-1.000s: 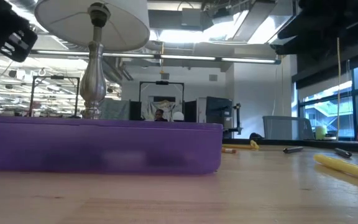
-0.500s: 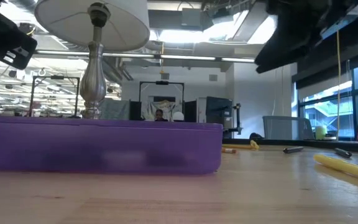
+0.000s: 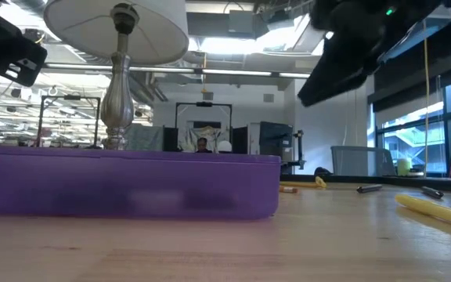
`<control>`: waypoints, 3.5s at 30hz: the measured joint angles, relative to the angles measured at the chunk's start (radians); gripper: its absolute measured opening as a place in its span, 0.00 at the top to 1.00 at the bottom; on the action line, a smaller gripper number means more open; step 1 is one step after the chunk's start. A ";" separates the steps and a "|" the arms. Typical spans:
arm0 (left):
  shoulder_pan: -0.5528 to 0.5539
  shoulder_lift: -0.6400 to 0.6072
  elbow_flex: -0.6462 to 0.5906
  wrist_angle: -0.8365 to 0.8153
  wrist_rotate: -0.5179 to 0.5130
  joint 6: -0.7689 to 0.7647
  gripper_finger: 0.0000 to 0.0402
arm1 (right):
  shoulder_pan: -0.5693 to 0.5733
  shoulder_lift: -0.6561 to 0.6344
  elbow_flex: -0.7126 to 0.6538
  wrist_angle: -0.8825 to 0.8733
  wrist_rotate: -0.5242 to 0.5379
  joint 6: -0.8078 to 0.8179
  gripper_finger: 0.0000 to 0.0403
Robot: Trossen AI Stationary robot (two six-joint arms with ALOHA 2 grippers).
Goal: Pick & place school supplies into a supply box
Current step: Put the orange pencil into the purple supply box
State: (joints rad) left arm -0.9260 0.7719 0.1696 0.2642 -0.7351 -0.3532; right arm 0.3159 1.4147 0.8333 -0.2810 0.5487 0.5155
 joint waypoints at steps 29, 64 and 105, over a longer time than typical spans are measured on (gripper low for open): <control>0.000 0.000 0.001 -0.002 -0.004 0.000 0.76 | -0.242 0.263 0.000 0.015 -0.264 0.033 0.47; 0.001 0.000 0.001 -0.006 -0.005 0.001 0.77 | -0.253 0.357 0.003 0.106 -0.295 0.106 0.52; 0.000 0.000 0.001 -0.006 -0.005 0.001 0.76 | -0.252 0.360 0.002 0.051 -0.338 0.023 0.91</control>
State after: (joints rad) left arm -0.9257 0.7723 0.1707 0.2581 -0.7399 -0.3526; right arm 0.0639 1.7742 0.8352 -0.2304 0.2104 0.5388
